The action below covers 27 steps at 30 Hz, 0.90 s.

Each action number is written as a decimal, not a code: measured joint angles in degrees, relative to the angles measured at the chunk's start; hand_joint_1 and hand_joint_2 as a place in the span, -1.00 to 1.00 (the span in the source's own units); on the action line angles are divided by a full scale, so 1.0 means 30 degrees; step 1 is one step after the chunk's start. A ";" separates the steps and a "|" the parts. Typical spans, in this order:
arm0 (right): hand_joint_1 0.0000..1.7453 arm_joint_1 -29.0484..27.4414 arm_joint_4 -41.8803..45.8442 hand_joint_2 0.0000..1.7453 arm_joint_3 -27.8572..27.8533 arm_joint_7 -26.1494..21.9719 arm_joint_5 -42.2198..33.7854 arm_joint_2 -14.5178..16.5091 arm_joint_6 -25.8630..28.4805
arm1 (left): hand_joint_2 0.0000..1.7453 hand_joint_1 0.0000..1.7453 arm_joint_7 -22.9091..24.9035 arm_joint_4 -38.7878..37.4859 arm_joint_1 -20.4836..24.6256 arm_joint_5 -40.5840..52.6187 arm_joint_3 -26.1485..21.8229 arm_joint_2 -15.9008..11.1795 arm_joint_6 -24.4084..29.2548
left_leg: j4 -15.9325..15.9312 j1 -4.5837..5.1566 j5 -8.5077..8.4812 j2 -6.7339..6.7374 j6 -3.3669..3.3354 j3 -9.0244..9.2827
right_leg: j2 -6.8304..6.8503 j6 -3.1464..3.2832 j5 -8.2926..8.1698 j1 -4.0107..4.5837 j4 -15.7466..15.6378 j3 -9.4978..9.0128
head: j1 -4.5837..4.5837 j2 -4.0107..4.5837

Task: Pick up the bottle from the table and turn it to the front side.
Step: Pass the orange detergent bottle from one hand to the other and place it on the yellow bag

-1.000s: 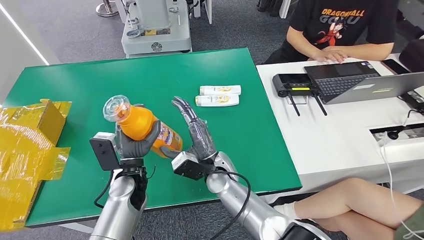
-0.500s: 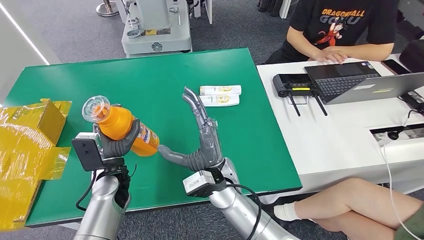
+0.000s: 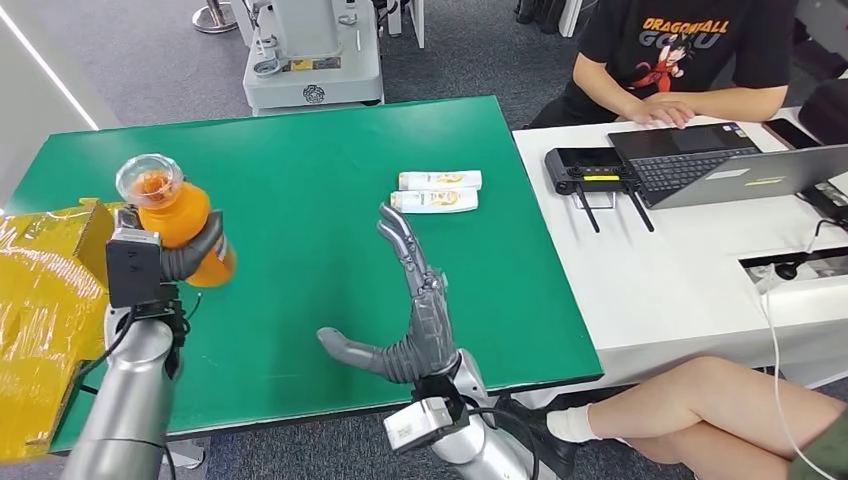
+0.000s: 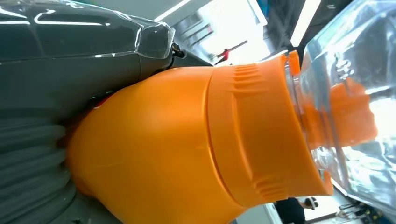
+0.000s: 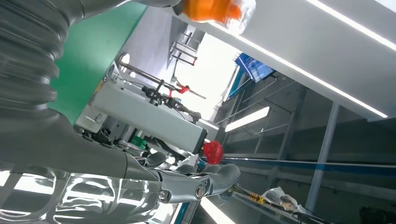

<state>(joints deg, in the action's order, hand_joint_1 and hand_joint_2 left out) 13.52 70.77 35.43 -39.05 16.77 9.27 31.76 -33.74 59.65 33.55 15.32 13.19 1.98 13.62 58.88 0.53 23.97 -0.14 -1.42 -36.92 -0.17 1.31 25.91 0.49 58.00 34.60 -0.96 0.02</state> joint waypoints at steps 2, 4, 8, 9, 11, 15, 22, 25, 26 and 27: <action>-1.00 -0.0345 0.0255 1.00 0.0055 0.0013 0.0013 -0.0113 -0.0100 | 1.00 1.00 -0.0085 -0.0335 0.0704 0.1326 -0.0042 -0.0851 -0.0146 | 0.0000 -0.0008 -0.0003 0.0002 0.0005 0.0001 | 0.0000 0.0005 0.0000 0.0007 0.0001 0.0000 | 0.0000 0.0000; -1.00 -0.0718 0.0559 1.00 0.0068 0.0047 0.0082 -0.0226 -0.0095 | 1.00 1.00 -0.0249 -0.0921 0.1417 0.2570 -0.0093 -0.1549 -0.0295 | 0.0000 -0.0010 -0.0004 -0.0002 0.0007 0.0000 | 0.0002 0.0006 0.0001 0.0009 0.0001 0.0000 | -0.0004 0.0000; -1.00 -0.1518 0.1342 1.00 0.0060 0.0303 0.0542 -0.0388 0.0108 | 1.00 1.00 -0.0346 -0.2549 0.2862 0.4858 -0.0097 -0.2591 -0.0330 | 0.0000 -0.0010 -0.0004 -0.0007 0.0008 -0.0001 | 0.0005 0.0009 0.0002 0.0008 0.0001 -0.0001 | -0.0007 0.0000; -1.00 -0.1699 0.1566 1.00 0.0058 0.0429 0.0720 -0.0414 0.0148 | 1.00 1.00 -0.0348 -0.2973 0.3187 0.5211 -0.0091 -0.2784 -0.0341 | 0.0000 -0.0009 -0.0004 -0.0003 0.0008 -0.0001 | 0.0003 0.0009 0.0002 0.0007 0.0000 -0.0002 | -0.0007 0.0000; -1.00 -0.2023 0.2018 1.00 0.0057 0.0685 0.1040 -0.0443 0.0180 | 1.00 1.00 -0.0390 -0.3688 0.3672 0.5540 -0.0082 -0.3055 -0.0457 | 0.0000 -0.0007 -0.0002 0.0008 0.0010 -0.0001 | -0.0004 0.0010 0.0002 0.0006 -0.0001 -0.0002 | -0.0005 0.0000; -1.00 -0.2517 0.2776 1.00 0.0038 0.1044 0.1459 -0.0492 0.0115 | 1.00 1.00 -0.0623 -0.4587 0.4096 0.5724 -0.0067 -0.3385 -0.0641 | 0.0000 -0.0006 0.0001 0.0013 0.0013 -0.0001 | -0.0007 0.0010 0.0002 0.0005 -0.0007 -0.0002 | -0.0009 0.0000; -1.00 -0.3047 0.3652 1.00 -0.0189 0.1343 0.1812 -0.0505 -0.0374 | 1.00 1.00 -0.1362 -0.5380 0.4116 0.6445 0.0324 -0.3931 -0.0597 | 0.0000 -0.0008 0.0003 0.0013 0.0017 -0.0001 | -0.0008 0.0010 0.0002 0.0007 -0.0006 -0.0002 | -0.0002 0.0000; -1.00 -0.3088 0.3802 1.00 -0.0250 0.1377 0.1812 -0.0505 -0.0517 | 1.00 1.00 -0.1534 -0.5601 0.4114 0.7370 0.0665 -0.4278 -0.0166 | -0.0001 -0.0010 0.0003 0.0016 0.0017 0.0000 | -0.0011 0.0011 0.0002 0.0008 -0.0004 -0.0001 | -0.0005 0.0000; -1.00 -0.3093 0.3833 1.00 -0.0257 0.1382 0.1811 -0.0505 -0.0532 | 1.00 1.00 -0.1534 -0.5666 0.4114 0.7652 0.0787 -0.4409 -0.0042 | -0.0001 -0.0010 0.0002 0.0017 0.0017 0.0000 | -0.0012 0.0012 0.0002 0.0008 -0.0004 -0.0001 | -0.0005 0.0000; -1.00 -0.3097 0.3858 1.00 -0.0262 0.1388 0.1811 -0.0505 -0.0537 | 1.00 1.00 -0.1534 -0.5734 0.4114 0.7879 0.0889 -0.4535 0.0049 | -0.0001 -0.0011 0.0002 0.0018 0.0017 0.0000 | -0.0013 0.0012 0.0002 0.0008 -0.0003 -0.0001 | -0.0005 0.0000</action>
<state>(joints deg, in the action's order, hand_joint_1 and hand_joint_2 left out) 4.22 82.34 34.64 -34.88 22.21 7.76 30.15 -38.34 42.45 45.89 38.96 15.85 -11.63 13.76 58.88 0.50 23.97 -0.09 -1.37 -36.92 -0.21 1.35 25.92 0.51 57.99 34.60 -0.97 0.02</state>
